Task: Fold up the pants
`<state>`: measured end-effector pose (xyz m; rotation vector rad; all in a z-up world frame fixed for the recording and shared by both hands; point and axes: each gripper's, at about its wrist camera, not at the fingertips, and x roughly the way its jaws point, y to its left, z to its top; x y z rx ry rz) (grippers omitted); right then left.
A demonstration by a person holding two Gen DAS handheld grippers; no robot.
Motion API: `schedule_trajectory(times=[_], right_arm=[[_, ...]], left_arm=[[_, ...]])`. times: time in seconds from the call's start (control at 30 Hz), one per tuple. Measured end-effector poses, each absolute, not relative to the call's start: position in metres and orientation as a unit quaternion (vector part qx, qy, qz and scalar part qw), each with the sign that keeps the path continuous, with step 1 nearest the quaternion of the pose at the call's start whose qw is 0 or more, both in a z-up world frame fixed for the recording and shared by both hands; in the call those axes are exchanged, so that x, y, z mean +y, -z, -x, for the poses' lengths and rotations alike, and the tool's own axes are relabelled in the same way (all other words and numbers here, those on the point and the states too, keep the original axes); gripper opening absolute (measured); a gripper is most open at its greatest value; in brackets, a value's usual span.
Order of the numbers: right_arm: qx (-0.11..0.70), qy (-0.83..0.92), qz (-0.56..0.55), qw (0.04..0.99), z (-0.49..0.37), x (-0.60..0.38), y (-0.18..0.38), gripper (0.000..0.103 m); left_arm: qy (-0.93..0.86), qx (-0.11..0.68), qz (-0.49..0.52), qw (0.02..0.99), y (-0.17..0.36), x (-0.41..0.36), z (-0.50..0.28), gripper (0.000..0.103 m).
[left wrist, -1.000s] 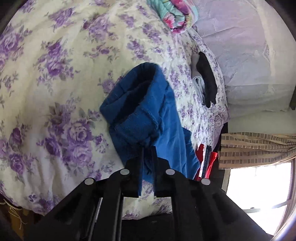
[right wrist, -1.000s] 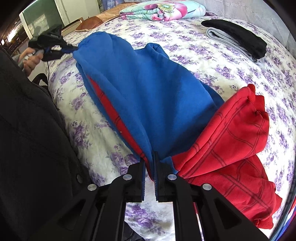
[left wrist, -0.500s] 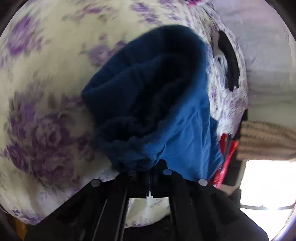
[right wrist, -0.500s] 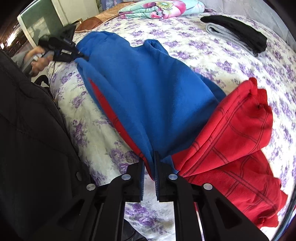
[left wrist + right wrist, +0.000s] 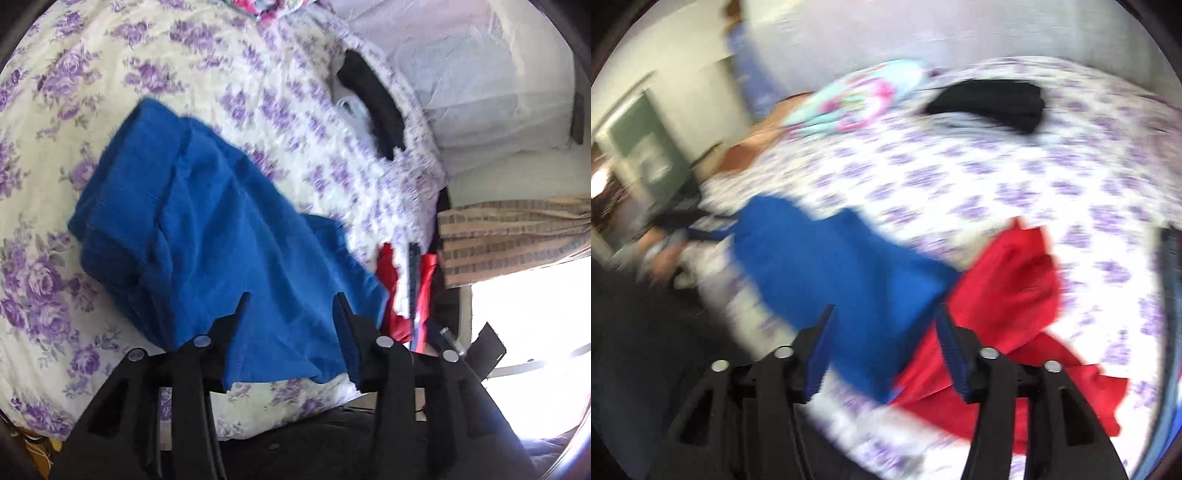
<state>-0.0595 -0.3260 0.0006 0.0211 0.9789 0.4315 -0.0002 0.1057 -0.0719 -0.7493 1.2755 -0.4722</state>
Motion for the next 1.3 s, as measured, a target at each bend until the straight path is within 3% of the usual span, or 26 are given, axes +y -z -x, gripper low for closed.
schedule_trajectory(times=[0.2, 0.3, 0.43, 0.5, 0.6, 0.73, 0.8, 1.0, 1.3], right_arm=[[0.485, -0.051, -0.025, 0.872, -0.007, -0.31, 0.044, 0.057], [0.504, -0.018, -0.042, 0.863, -0.027, -0.306, 0.069, 0.049], [0.52, 0.013, -0.052, 0.853, -0.03, -0.321, 0.089, 0.013], [0.506, 0.007, -0.087, 0.858, -0.022, -0.334, 0.085, 0.004], [0.459, -0.006, -0.165, 0.873, -0.004, -0.357, 0.059, 0.004], [0.331, -0.014, -0.311, 0.891, 0.055, -0.409, 0.012, 0.003], [0.29, 0.034, -0.374, 0.88, 0.099, -0.445, 0.018, 0.004], [0.304, 0.134, -0.52, 0.787, 0.174, -0.492, 0.108, 0.004], [0.32, 0.127, -0.502, 0.793, 0.168, -0.483, 0.098, 0.015]], left_arm=[[0.165, 0.609, 0.328, 0.704, 0.098, 0.099, 0.006, 0.043], [0.163, 0.61, 0.334, 0.7, 0.106, 0.106, 0.012, 0.043], [0.164, 0.614, 0.341, 0.693, 0.108, 0.107, 0.01, 0.043], [0.163, 0.617, 0.342, 0.69, 0.11, 0.108, 0.009, 0.043], [0.161, 0.619, 0.346, 0.686, 0.112, 0.108, 0.005, 0.043], [0.167, 0.622, 0.345, 0.683, 0.113, 0.107, 0.001, 0.043], [0.171, 0.625, 0.342, 0.681, 0.114, 0.106, 0.0, 0.043], [0.178, 0.639, 0.324, 0.675, 0.113, 0.1, -0.006, 0.043], [0.258, 0.611, 0.291, 0.69, 0.068, 0.062, -0.018, 0.045]])
